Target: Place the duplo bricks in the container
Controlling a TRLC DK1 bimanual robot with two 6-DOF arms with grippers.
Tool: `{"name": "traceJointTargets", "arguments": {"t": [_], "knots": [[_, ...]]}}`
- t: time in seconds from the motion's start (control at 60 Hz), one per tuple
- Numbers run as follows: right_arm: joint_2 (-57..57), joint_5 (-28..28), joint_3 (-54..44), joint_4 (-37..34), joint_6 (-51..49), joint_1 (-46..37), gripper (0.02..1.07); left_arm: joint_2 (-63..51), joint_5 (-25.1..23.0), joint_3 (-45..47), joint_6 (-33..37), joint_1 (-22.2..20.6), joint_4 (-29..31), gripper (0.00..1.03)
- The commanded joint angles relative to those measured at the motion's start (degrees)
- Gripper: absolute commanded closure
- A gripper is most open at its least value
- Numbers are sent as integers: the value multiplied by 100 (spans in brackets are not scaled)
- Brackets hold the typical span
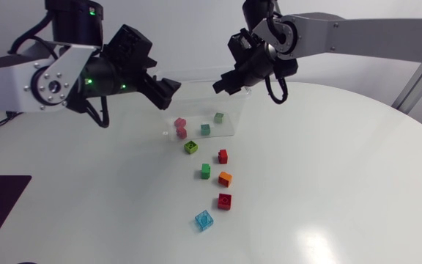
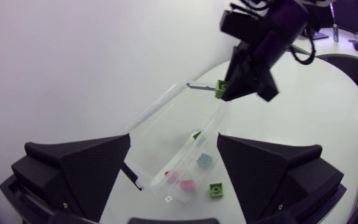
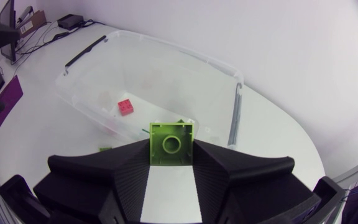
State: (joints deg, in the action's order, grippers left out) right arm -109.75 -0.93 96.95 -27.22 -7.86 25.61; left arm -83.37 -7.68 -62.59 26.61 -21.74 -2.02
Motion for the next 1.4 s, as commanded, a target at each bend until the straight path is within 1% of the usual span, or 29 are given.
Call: {"name": "traceJointTargets", "arguments": {"t": [0.0, 0.083, 0.183, 0.283, 0.317, 0.35, 0.383, 0.417, 0.517, 0.6, 0.65, 0.7, 0.8, 0.883, 0.95, 1.117, 1.167, 1.233, 1.333, 1.383], "knots": [[-266, -21, 281, 6, 100, -56, 73, 401, -102, 528, -103, -199, 185, 4], [-485, -21, 492, 94, 74, -108, 72, 700, -330, 968, 134, -410, 519, 4], [-767, -21, 791, 94, 39, -179, 72, 884, -418, 1486, 433, -648, 677, 4], [-1092, -13, 1160, 59, 30, -231, 71, 823, -550, 1785, 661, -779, 844, 4], [-1241, 14, 1353, -73, 30, -240, 62, 788, -568, 1847, 714, -859, 879, 4], [-1382, 40, 1547, -257, 39, -258, 43, 735, -576, 1882, 784, -955, 967, 4], [-1470, 58, 1678, -371, 47, -302, 20, 691, -585, 1899, 846, -1008, 1028, 4], [-1496, 67, 1705, -451, 56, -319, 5, 621, -612, 1908, 872, -1078, 1064, 4], [-1320, 137, 1380, -371, 39, -416, 6, 383, -823, 1891, 978, -1175, 1143, 4], [-899, 225, 738, -99, -58, -504, 6, 76, -893, 1882, 1171, -1333, 1187, 4], [-600, 260, 299, 59, -102, -557, 6, -197, -902, 1811, 1180, -1403, 1195, 4], [-248, 269, -167, 209, -146, -618, 6, -425, -902, 1706, 1153, -1483, 1327, 4], [596, 357, -1248, 499, -190, -724, 6, -909, -893, 1434, 767, -1667, 1547, 4], [1079, 374, -1943, 534, -190, -750, 6, -1322, -866, 1231, 512, -1720, 1784, 4], [1413, 374, -2461, 639, -172, -741, 6, -1550, -814, 1126, 310, -1737, 1819, 5], [2125, 480, -3674, 850, -330, -539, 6, -1893, -682, 748, 37, -1773, 1951, 6], [2327, 532, -4078, 991, -436, -469, 6, -1972, -682, 669, 11, -1843, 2004, 6], [2564, 532, -4412, 1202, -524, -425, 6, -2016, -664, 599, -24, -1913, 2013, 6], [2881, 541, -4544, 1175, -612, -434, 6, -2069, -638, 511, -156, -1948, 2022, 10], [3057, 567, -4579, 1070, -647, -416, 6, -2086, -612, 476, -218, -1984, 2127, 12]]}}
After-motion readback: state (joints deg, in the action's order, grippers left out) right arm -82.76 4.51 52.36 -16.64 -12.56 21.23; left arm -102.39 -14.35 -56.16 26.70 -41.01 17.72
